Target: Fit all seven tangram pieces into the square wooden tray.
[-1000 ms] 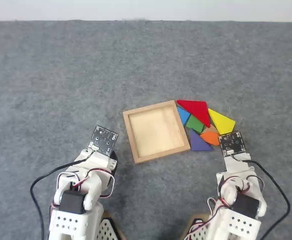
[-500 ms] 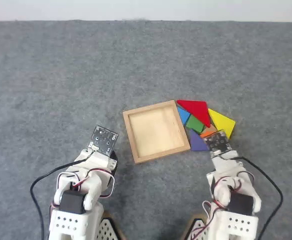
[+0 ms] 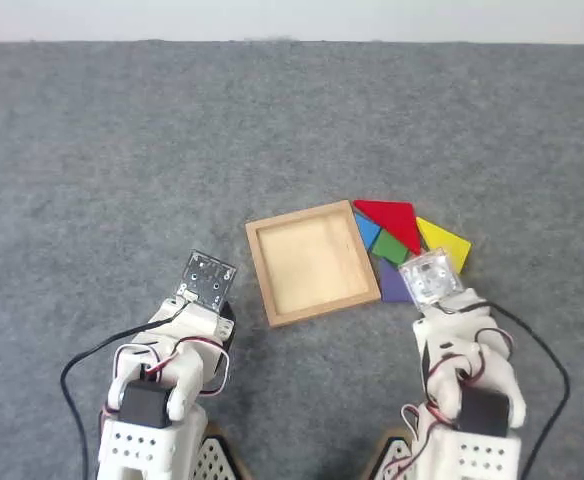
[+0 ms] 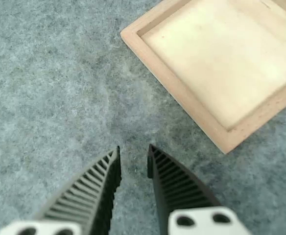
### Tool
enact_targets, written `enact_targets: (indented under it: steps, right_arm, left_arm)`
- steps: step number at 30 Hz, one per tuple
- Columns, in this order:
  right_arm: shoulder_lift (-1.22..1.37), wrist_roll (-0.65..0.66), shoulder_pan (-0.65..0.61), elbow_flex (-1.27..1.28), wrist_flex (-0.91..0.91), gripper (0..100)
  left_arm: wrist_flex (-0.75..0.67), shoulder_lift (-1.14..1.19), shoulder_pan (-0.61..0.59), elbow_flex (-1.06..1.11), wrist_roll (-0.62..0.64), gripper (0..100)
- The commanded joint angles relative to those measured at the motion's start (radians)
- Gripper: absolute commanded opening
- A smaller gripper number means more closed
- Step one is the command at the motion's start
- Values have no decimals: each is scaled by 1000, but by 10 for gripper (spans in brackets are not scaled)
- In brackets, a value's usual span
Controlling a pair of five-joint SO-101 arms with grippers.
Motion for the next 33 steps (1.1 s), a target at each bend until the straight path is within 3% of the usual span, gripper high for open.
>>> enact_targets:
  steps: [1, 6, 11, 17, 22, 28, 33]
  right_arm:
    - [74, -14, 10, -160, -8, 9]
    - [458, -15, -33, -341, -81, 9]
    - [980, 3, -119, -684, -77, 15]
    - [1492, 48, -150, -1074, -2, 198]
    - [1735, 63, -91, -1238, 4, 292]
    - [1965, 232, -70, -1263, -8, 370]
    - [2072, 258, -36, -1326, -30, 385]
  left_arm:
    - [5, -3, 0, -7, 12, 88]
    - [5, -3, 0, -7, 12, 88]
    - [5, -3, 0, -7, 12, 88]
    - [5, -3, 0, -7, 12, 88]
    - [5, -3, 0, -7, 12, 88]
    - [5, -3, 0, -7, 12, 88]
    - [5, -3, 0, -7, 12, 88]
